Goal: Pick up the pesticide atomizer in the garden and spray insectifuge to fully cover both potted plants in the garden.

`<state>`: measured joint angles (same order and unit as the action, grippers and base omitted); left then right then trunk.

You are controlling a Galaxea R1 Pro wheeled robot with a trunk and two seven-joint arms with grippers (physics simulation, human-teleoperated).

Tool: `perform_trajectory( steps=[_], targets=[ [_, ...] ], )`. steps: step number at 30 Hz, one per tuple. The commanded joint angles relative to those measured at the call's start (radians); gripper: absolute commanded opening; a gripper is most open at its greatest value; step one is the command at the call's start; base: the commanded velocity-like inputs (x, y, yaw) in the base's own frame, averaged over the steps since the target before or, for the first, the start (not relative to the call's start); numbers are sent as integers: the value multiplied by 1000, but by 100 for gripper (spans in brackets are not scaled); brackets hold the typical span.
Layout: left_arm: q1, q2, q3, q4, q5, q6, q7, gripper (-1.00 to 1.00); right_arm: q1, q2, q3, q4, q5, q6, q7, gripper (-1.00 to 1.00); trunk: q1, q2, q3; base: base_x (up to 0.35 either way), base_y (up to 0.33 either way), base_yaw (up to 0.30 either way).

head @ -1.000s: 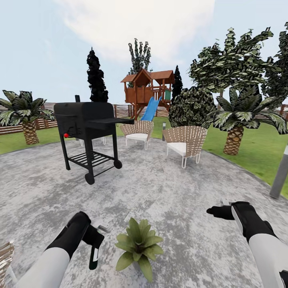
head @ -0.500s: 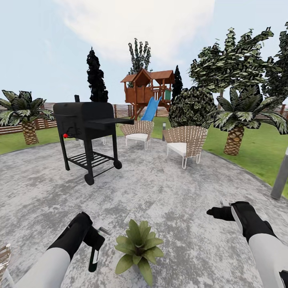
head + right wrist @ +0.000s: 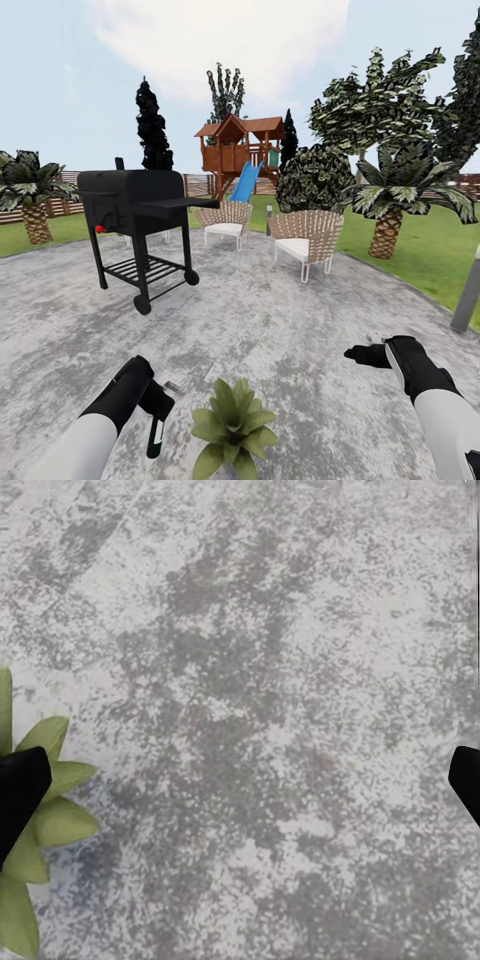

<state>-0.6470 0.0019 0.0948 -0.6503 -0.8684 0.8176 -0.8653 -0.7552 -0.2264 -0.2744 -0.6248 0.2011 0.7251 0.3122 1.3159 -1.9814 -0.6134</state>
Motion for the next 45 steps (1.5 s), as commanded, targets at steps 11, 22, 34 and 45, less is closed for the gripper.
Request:
perform_trajectory(
  steps=[11, 22, 34, 45],
  targets=[
    [0, 1, 3, 24, -9, 3, -9, -100, -1, 1, -5, -1, 11, 4, 8, 100, 0, -1, -1, 270, 211, -189],
    [0, 1, 3, 38, -9, 3, -9, -100, -1, 1, -5, -1, 11, 6, 8, 100, 0, -1, -1, 60, 55, -18],
    [0, 0, 2, 41, -9, 3, -9, -100, -1, -3, -6, -1, 11, 31, 8, 100, 0, -1, -12, 0, 0, -1],
    [0, 0, 0, 67, -8, 3, -10, -100, -1, -6, -6, -1, 11, 31, 8, 100, 0, -1, -29, 0, 0, 0]
  ],
)
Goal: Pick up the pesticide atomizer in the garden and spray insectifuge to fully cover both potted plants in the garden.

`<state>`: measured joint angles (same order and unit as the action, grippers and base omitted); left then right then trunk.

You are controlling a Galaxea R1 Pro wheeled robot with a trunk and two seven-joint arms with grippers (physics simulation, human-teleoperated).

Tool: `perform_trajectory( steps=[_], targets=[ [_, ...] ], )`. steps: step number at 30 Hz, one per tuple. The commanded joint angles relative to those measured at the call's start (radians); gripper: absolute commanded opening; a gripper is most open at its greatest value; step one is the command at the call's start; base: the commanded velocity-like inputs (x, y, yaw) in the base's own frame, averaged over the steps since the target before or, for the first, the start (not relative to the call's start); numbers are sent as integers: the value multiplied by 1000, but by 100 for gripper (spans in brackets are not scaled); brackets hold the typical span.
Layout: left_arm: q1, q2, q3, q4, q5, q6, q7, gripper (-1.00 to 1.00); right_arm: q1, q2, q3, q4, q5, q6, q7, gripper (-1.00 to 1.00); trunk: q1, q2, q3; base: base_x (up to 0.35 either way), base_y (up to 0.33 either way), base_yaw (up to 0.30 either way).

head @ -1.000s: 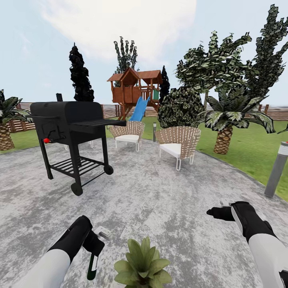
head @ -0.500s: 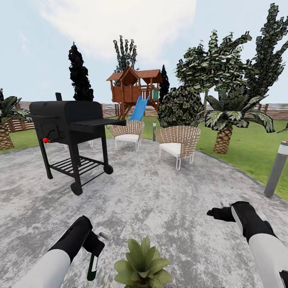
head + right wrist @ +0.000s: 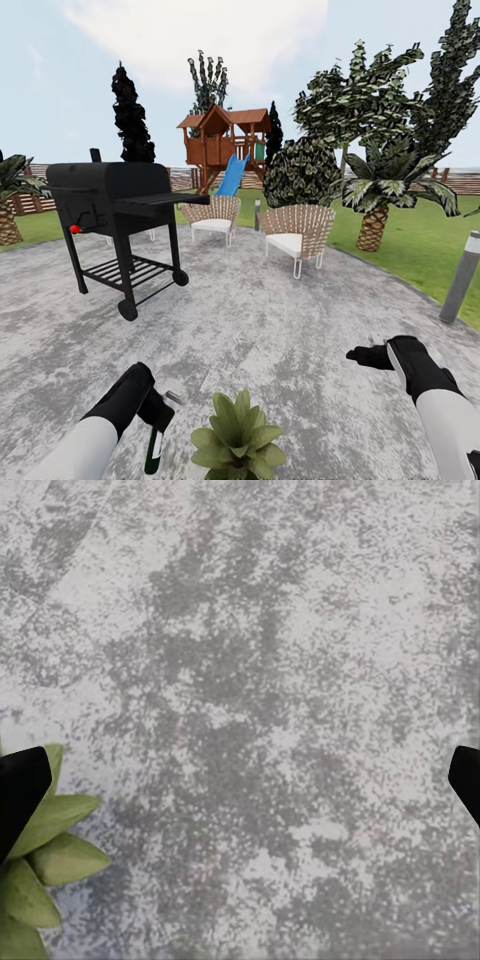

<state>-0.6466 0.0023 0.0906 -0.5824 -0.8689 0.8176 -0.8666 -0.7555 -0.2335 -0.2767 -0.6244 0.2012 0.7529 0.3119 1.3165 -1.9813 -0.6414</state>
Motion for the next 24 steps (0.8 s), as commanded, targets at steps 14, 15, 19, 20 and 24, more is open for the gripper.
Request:
perform_trajectory(
  steps=[14, 15, 19, 20, 24],
  targets=[
    [-1, -6, 6, 74, -7, 5, -11, -100, -1, 0, -4, -1, 10, 3, 9, 100, 0, -1, -24, 0, 0, 0],
    [-1, -6, 6, 75, -7, 5, -11, -100, -1, 0, -4, -1, 10, 3, 9, 100, 0, -1, -25, 0, 0, 0],
    [-1, -7, 6, 78, -7, 5, -69, -100, -1, 0, -4, -1, 10, 3, 9, 100, 0, -1, -32, 0, 0, 0],
    [-1, -7, 6, 78, -7, 5, -91, -100, -1, 0, -4, -1, 10, 3, 9, 100, 0, -1, -33, 0, 0, 0],
    [-1, -4, 4, 79, -69, 5, -120, -100, -1, 0, -4, -1, 10, 3, 9, 100, 0, -1, -40, 0, 0, 0]
  ],
)
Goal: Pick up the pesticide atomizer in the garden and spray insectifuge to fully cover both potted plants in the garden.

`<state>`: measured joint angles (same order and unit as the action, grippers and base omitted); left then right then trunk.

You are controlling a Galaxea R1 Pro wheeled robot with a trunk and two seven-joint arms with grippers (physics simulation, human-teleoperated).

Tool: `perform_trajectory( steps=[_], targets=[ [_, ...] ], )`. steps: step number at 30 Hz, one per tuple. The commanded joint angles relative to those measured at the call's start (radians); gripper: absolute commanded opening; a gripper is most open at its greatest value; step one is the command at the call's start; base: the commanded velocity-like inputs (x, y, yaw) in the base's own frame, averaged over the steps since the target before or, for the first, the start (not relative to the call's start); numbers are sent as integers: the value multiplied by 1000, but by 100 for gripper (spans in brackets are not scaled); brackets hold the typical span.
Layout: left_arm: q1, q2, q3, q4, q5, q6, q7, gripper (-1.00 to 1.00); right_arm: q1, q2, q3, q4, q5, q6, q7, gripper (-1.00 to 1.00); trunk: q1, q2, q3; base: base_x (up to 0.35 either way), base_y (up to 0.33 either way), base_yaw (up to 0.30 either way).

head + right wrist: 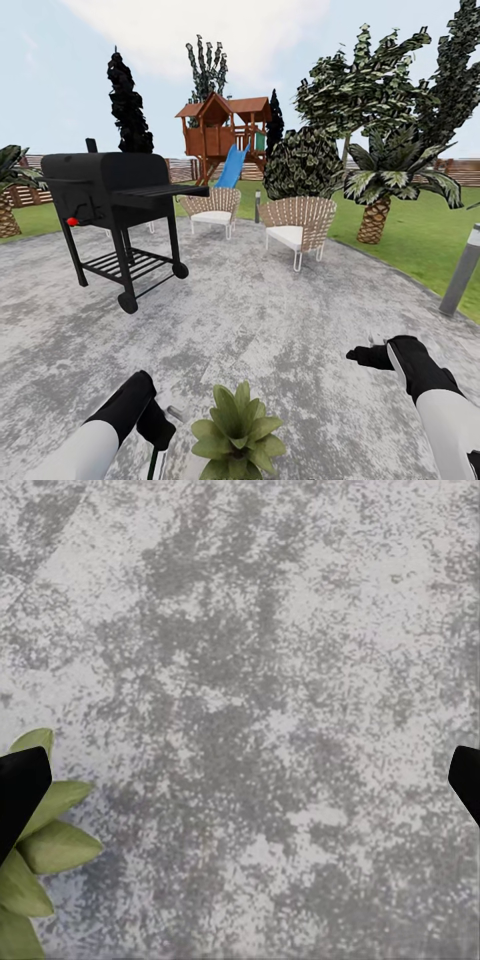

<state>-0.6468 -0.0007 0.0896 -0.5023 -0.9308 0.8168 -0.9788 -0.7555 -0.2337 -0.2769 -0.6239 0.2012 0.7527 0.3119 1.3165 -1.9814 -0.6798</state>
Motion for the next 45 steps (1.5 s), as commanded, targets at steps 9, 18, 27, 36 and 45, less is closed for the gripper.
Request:
perform_trajectory(
  steps=[9, 18, 27, 36, 45],
  targets=[
    [-1, -2, 4, -1, -10, 4, -8, -100, -1, 2, -3, -1, 10, 3, 9, 100, 0, -1, -6, 0, 0, 0],
    [-1, -2, 4, -1, -10, 4, -8, -100, -1, 2, -2, -2, 10, 4, 9, 100, 0, -1, -6, 0, 0, 0],
    [-1, -2, 4, -1, -10, 4, -7, -100, -1, 1, -3, -1, 10, 4, 9, 100, 0, -1, -12, 0, 0, 0],
    [-1, -2, 4, -1, -10, 4, -7, -100, -1, 2, -4, -1, 10, 4, 9, 100, 0, -1, -27, 0, 0, 0],
    [-1, -2, 4, -1, -10, 4, -8, -100, -1, 2, -4, -2, 10, 4, 9, 100, 23, -43, -60, 0, 0, 0]
  ],
)
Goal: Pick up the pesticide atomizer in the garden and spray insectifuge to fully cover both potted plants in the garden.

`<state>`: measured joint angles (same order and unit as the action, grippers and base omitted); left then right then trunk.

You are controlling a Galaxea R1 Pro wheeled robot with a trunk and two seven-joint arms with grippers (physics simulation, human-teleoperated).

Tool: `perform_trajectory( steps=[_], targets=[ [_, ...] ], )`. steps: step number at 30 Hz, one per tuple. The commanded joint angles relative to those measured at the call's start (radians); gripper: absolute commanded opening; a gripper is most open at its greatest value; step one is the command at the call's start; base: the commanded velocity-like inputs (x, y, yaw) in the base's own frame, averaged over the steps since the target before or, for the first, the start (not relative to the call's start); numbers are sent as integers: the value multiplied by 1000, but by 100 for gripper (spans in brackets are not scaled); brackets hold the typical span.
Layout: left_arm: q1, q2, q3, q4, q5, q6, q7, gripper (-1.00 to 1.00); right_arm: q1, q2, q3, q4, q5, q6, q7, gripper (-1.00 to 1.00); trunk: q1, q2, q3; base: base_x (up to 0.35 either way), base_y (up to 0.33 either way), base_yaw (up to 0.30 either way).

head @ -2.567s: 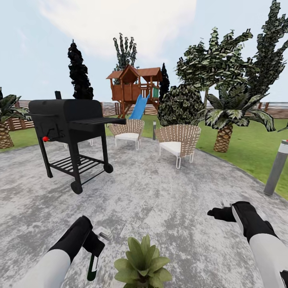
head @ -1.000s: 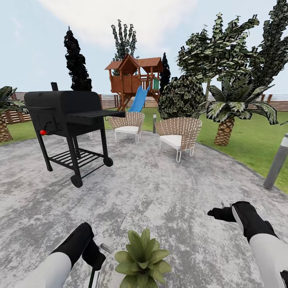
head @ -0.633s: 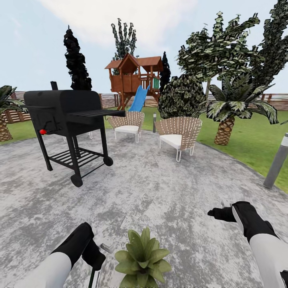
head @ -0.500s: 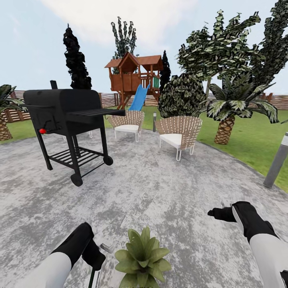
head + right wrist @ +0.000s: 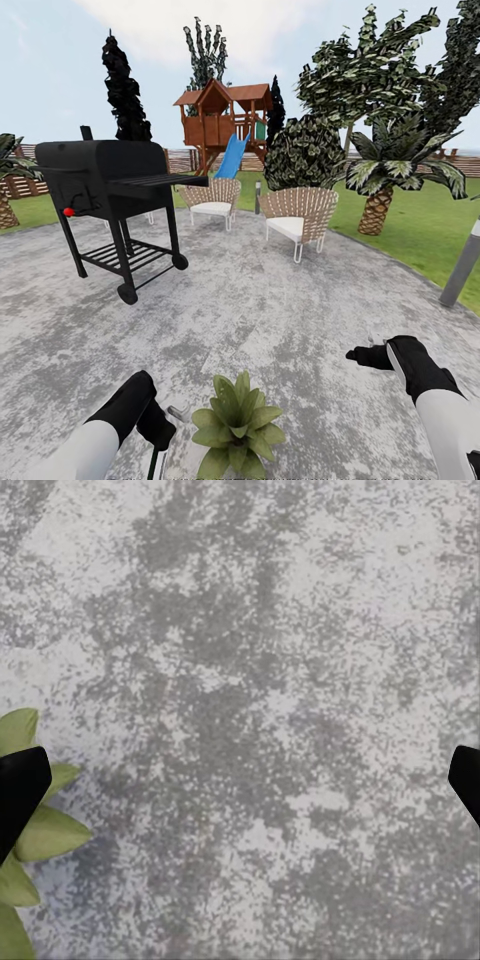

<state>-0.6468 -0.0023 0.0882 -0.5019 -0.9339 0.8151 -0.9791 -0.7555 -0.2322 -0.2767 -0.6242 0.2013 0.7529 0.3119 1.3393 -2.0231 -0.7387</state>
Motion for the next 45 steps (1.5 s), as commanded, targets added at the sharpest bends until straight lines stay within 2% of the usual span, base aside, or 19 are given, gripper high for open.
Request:
perform_trajectory(
  steps=[1, 5, 8, 17, 25, 34, 42, 45],
  targets=[
    [-1, -1, 5, -1, -6, 6, -7, -100, -1, 1, -4, -1, 10, 3, 9, 100, 4, -8, -6, 0, 0, 0],
    [-1, -1, 5, -1, -6, 6, -7, -100, -1, 1, -4, -1, 10, 3, 9, 100, 19, -36, -25, 0, 0, 0],
    [-1, -1, 5, -1, -6, 6, -7, -100, -1, 1, -4, -1, 10, 3, 9, 100, 19, -36, -29, 0, 0, 0],
    [-1, -1, 7, -1, -6, 6, -7, -100, -1, 1, -4, -1, 10, 3, 9, 100, 19, -36, -32, 0, 0, 0],
    [-1, 1, 8, -1, -6, 6, -7, -100, -1, 1, -4, -1, 10, 3, 9, 100, 19, -36, -44, 3, 0, 0],
    [-1, 1, 8, -1, -6, 7, -9, -100, -1, 4, -3, -1, 10, 3, 9, 100, 19, -36, -52, 189, 0, 0],
    [-1, 1, 7, -1, -6, 7, -10, -100, -1, 5, -3, -1, 10, 3, 9, 100, 19, -36, -53, 32, 0, 0],
    [-1, 1, 7, 0, -6, 7, -26, -100, -1, 4, -4, -1, 10, 3, 9, 100, 19, -36, -55, 151, 0, 0]
  ],
)
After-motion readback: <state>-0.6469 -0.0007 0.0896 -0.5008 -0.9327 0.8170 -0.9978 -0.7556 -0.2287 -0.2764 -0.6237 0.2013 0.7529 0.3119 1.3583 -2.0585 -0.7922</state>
